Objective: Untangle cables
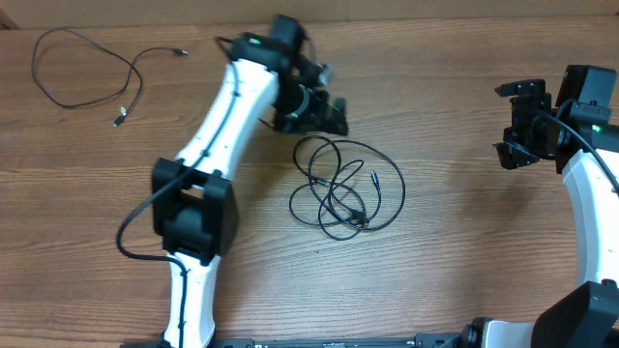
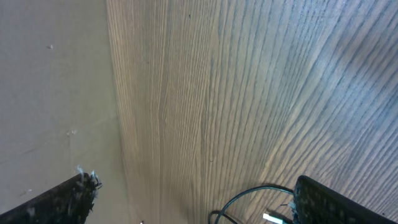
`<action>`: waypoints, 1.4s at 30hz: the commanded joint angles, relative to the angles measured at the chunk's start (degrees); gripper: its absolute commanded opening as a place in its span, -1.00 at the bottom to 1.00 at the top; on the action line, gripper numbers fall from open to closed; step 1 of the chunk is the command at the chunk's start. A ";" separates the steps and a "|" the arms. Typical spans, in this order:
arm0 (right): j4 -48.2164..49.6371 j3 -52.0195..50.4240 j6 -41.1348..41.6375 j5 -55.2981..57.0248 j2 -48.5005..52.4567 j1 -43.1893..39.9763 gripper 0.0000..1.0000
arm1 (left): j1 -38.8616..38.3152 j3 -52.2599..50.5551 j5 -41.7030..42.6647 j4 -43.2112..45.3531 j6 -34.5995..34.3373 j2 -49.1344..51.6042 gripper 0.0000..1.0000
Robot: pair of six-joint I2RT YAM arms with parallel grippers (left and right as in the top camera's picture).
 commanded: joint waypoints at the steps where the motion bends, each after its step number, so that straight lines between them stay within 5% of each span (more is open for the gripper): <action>1: 0.15 0.46 -0.31 0.79 -0.39 -0.17 1.00 | -5.55 -0.22 -7.69 -0.90 -4.52 2.82 0.93; 4: 0.15 0.44 -0.31 0.79 -0.39 -0.17 1.00 | -9.20 -0.22 -8.09 -0.44 -4.50 4.59 0.90; 8: 0.15 0.44 -0.31 0.81 -0.39 -0.17 1.00 | -11.15 -0.26 -12.28 -0.46 -6.29 6.75 0.57; 9: 0.15 0.44 -0.28 0.81 -0.39 -0.17 1.00 | -11.30 -0.26 -12.50 -0.42 -6.45 7.02 0.37; 10: 0.15 0.44 -0.31 0.79 -0.39 -0.17 1.00 | -11.34 -0.24 -13.53 0.24 -6.45 7.19 -0.07; 14: 0.15 0.44 -0.31 0.79 -0.39 -0.17 1.00 | -10.91 0.09 -15.80 1.53 -6.88 6.86 -0.92; 19: 0.15 0.44 -0.31 0.79 -0.39 -0.17 1.00 | -10.60 7.28 -15.61 -3.06 -6.78 6.86 -0.92; 30: 0.15 0.44 -0.31 0.79 -0.39 -0.17 1.00 | -10.60 59.67 -13.00 -22.51 -8.68 6.51 -0.92; 42: 0.15 0.44 -0.31 0.81 -0.39 -0.17 1.00 | -9.46 59.47 -13.16 -3.98 -11.98 -12.83 -0.92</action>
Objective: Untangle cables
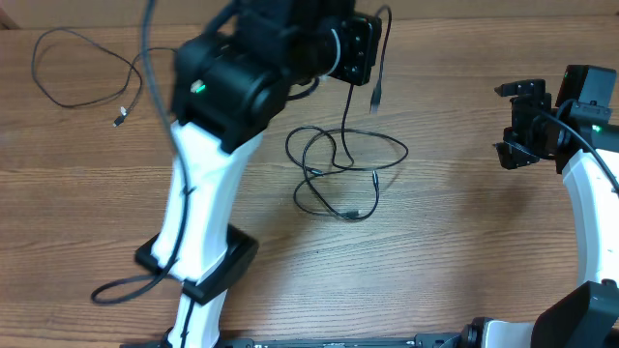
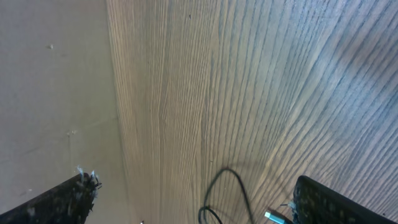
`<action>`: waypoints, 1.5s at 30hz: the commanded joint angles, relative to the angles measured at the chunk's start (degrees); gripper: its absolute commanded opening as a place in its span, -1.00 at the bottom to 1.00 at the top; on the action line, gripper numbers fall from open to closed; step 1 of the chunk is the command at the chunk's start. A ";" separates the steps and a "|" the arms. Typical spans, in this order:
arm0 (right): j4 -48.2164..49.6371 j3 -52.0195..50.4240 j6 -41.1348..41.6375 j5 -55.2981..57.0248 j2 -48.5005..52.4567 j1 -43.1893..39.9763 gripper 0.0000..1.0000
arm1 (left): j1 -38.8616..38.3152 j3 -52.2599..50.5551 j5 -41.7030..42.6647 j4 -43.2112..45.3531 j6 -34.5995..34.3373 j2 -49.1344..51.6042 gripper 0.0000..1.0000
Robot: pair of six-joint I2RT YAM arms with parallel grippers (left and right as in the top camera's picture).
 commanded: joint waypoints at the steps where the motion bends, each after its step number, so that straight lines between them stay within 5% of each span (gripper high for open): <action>1: 0.11 0.44 -0.31 0.81 -0.39 -0.17 1.00 | 1.66 1.11 -0.28 6.25 -1.51 -8.39 -0.92; 8: 0.11 0.44 -0.31 0.81 -0.39 -0.17 1.00 | 8.90 1.11 -1.97 14.99 -7.82 -15.91 -0.92; 29: 6.40 0.46 2.64 -4.15 -0.39 -0.17 1.00 | 10.12 0.92 -7.15 13.88 -10.80 -16.87 -0.92; 30: 6.47 0.44 0.37 -8.26 -0.39 -0.09 1.00 | 10.12 0.92 -7.19 13.70 -10.80 -16.87 -0.92; 33: 11.06 0.44 -27.43 -30.97 -0.39 5.18 0.98 | 10.12 -0.11 -9.90 13.42 -12.63 -16.85 -0.92; 37: 7.41 0.42 -51.47 -33.20 -0.39 20.46 1.00 | 10.12 -3.08 -14.29 13.70 -15.06 -16.72 -0.92; 45: 16.63 0.39 -55.63 -12.17 -0.39 45.48 1.00 | 10.16 -6.88 -20.59 14.34 -15.89 -16.13 -0.92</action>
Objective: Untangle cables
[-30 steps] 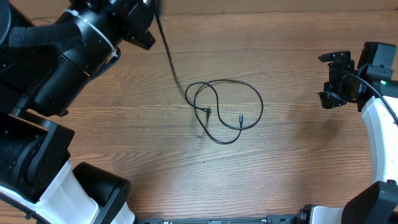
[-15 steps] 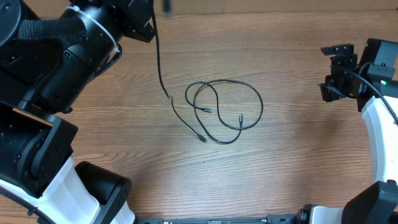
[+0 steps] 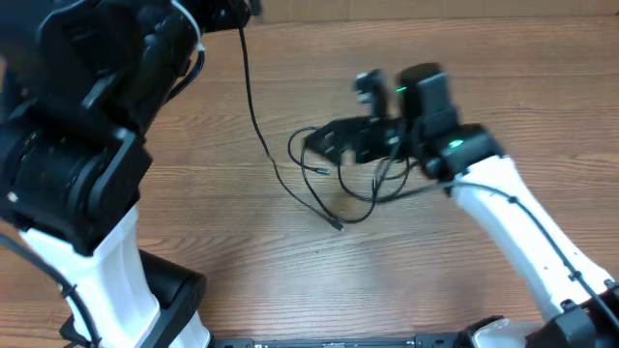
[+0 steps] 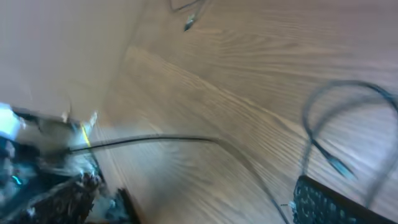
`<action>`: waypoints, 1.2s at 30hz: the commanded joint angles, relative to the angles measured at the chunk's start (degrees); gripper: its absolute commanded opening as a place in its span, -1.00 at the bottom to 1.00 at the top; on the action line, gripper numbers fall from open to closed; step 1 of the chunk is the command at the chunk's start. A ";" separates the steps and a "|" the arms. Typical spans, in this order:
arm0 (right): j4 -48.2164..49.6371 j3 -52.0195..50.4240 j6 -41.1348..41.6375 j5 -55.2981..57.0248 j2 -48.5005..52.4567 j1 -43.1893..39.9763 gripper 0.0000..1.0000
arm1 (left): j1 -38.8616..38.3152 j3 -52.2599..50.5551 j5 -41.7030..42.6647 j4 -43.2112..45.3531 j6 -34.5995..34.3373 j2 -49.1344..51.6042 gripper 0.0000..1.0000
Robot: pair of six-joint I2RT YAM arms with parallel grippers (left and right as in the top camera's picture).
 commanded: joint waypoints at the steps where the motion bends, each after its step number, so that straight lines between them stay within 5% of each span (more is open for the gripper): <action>1: 3.87 0.33 -4.42 9.51 -0.39 6.19 1.00 | 0.35 -0.44 -3.39 1.09 -1.20 0.26 -0.92; 12: 15.74 0.33 -4.39 17.31 -0.39 12.83 0.99 | 0.44 -0.42 -5.97 3.19 -4.74 0.26 -0.91; 13: 15.74 0.33 -4.39 17.49 -0.39 12.83 0.82 | 0.70 -0.42 -5.95 3.19 -4.76 0.26 -0.92; 15: 15.74 0.33 -4.07 17.42 -0.39 12.87 0.08 | 1.40 -0.42 -5.95 3.17 -4.79 0.26 -0.92; 17: 16.00 0.33 -3.96 16.83 -0.39 12.87 -0.31 | 2.14 -0.42 -5.92 3.08 -4.79 0.26 -0.92; 21: 19.17 0.33 -3.96 11.96 -0.39 12.87 -0.30 | 2.60 -0.42 -5.84 2.86 -4.79 0.26 -0.92; 23: 19.41 0.33 -3.74 10.95 -0.39 12.87 -0.57 | 2.60 -0.42 -5.97 2.89 -4.76 0.26 -0.92; 26: 19.34 0.33 -2.40 10.97 -0.39 12.87 -0.64 | 2.60 -0.44 -5.92 2.80 -4.76 0.26 -0.91; 27: 19.37 0.33 -2.45 11.02 -0.39 12.87 -0.57 | 2.60 -0.42 -5.92 2.80 -4.79 0.26 -0.92; 28: 19.61 0.33 -2.47 11.76 -0.39 12.87 0.00 | 2.60 -0.42 -5.92 2.80 -4.81 0.26 -0.92; 29: 19.63 0.33 -2.45 12.74 -0.39 12.87 0.24 | 2.60 -0.42 -5.79 2.82 -4.81 0.26 -0.92; 31: 20.17 0.33 -2.49 16.61 -0.35 12.87 0.41 | 2.60 -0.42 -5.77 2.80 -4.81 0.26 -0.92; 36: 22.16 0.33 -2.69 16.55 0.28 12.87 0.43 | 2.60 -0.42 -5.75 2.80 -5.07 0.26 -0.92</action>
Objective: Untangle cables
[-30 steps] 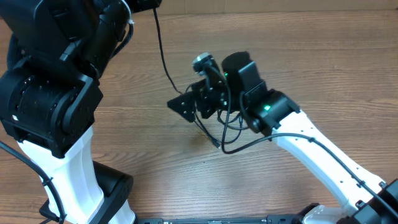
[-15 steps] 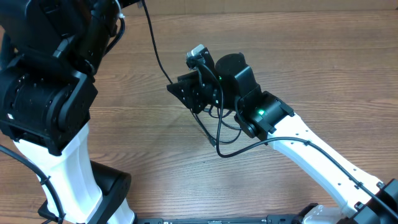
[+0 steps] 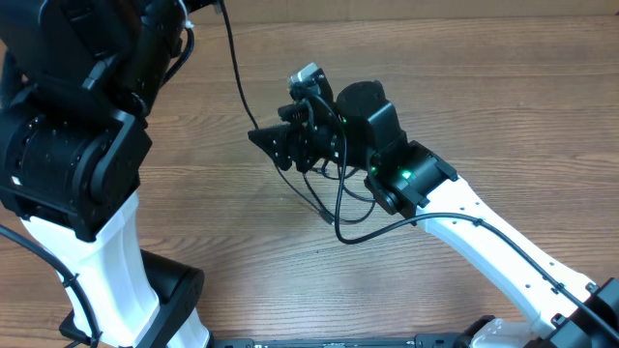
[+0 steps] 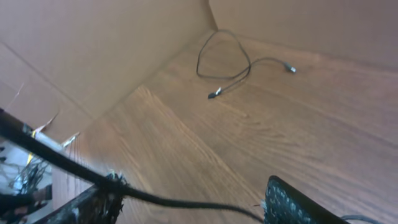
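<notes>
A black cable lies in a loose tangle (image 3: 353, 198) at the table's middle. One strand (image 3: 237, 77) rises from the tangle to my left gripper (image 3: 205, 5), which is high up at the frame's top edge, mostly cut off, and shut on it. My right gripper (image 3: 278, 145) hovers at the tangle's left side. In the right wrist view it stands open (image 4: 189, 190), with the raised strand (image 4: 161, 200) crossing between its fingers (image 4: 289, 199). A second thin black cable (image 4: 224, 59) lies apart in the far corner.
The bulky left arm (image 3: 77, 155) fills the left of the overhead view and hides the table's far left corner. A cardboard wall (image 4: 112, 56) borders the wooden table (image 3: 503, 116) behind the second cable.
My right gripper has moved left from over the tangle to its left side, and the raised strand now runs between its open fingers. The left gripper stays high, holding the cable.
The left gripper was down at the back of the coiled cable while the right arm stood at the right edge. Then the left held a cable end lifted above the coil. Later the right arm was over the tangle, and now it straddles the raised strand.
</notes>
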`<action>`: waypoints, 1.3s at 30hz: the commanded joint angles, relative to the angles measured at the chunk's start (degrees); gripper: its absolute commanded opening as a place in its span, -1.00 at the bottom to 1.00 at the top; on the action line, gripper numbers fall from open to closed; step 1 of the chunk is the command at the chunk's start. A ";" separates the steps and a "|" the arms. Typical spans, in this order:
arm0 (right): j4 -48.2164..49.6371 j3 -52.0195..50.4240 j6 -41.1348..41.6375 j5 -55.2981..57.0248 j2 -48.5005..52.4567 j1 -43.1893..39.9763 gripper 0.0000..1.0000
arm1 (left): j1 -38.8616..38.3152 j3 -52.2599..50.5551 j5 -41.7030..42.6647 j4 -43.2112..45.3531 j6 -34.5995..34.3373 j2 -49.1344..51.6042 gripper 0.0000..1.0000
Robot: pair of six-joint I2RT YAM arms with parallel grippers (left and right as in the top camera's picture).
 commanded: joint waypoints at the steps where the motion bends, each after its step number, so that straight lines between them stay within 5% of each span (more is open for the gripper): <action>1: 1.70 0.39 -0.04 1.20 0.63 0.17 0.43 | 0.35 0.17 -0.44 0.09 -0.61 -0.15 -0.92; 6: 3.80 0.39 -0.04 -2.16 2.60 0.28 0.12 | 0.35 0.17 1.42 0.04 -0.85 -0.15 -0.92; 12: 3.80 0.39 0.02 -2.21 2.60 0.28 -0.92 | 0.35 0.15 1.29 -0.04 -0.76 -0.13 -0.92; 18: 2.56 0.39 4.20 -5.79 2.60 0.28 -0.93 | 0.37 0.04 -6.88 -2.45 0.96 0.00 -0.90; 25: -3.43 0.39 9.62 -5.60 2.43 0.28 -0.93 | 5.49 -0.57 -19.67 -15.37 1.42 3.02 -0.84; 31: -3.80 0.42 10.56 -5.55 1.05 0.11 -0.93 | 9.35 -0.83 -15.30 -23.78 0.79 6.54 -0.07; 36: -4.35 0.42 10.56 -2.56 -0.42 0.11 -0.93 | 9.62 -0.90 -9.42 -29.62 1.03 9.53 0.22; 39: -4.31 0.42 10.34 -2.56 -0.52 0.11 -0.93 | 9.62 -0.94 1.14 -30.58 4.11 10.38 0.42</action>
